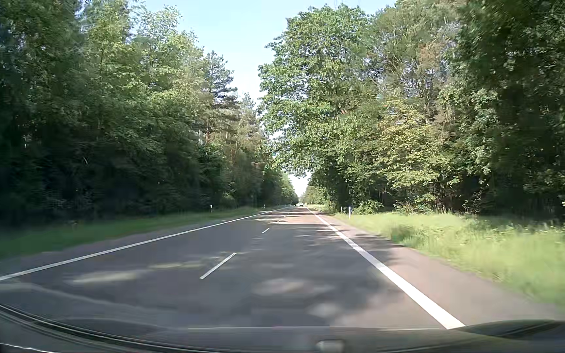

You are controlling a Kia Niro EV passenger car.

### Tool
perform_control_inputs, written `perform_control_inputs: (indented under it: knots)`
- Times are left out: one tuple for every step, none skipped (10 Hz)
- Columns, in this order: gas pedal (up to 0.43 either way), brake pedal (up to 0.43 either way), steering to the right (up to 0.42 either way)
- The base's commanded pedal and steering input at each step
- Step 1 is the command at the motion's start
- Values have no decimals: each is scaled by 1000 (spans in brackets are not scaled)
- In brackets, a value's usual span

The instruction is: Follow the waypoints while adhering to traffic rules and regulations

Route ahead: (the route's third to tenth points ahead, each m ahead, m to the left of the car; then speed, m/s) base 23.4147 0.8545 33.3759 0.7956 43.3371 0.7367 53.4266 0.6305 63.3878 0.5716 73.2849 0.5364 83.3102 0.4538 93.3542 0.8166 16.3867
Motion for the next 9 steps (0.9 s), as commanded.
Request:
perform_control_inputs:
  knots:
    - [110, 30, 1]
    - [110, 30, 1]
    - [118, 30, 1]
    - [118, 30, 1]
    - [118, 24, 1]
    - [118, 30, 1]
    - [118, 30, 1]
    - [118, 30, 1]
    - [118, 30, 0]
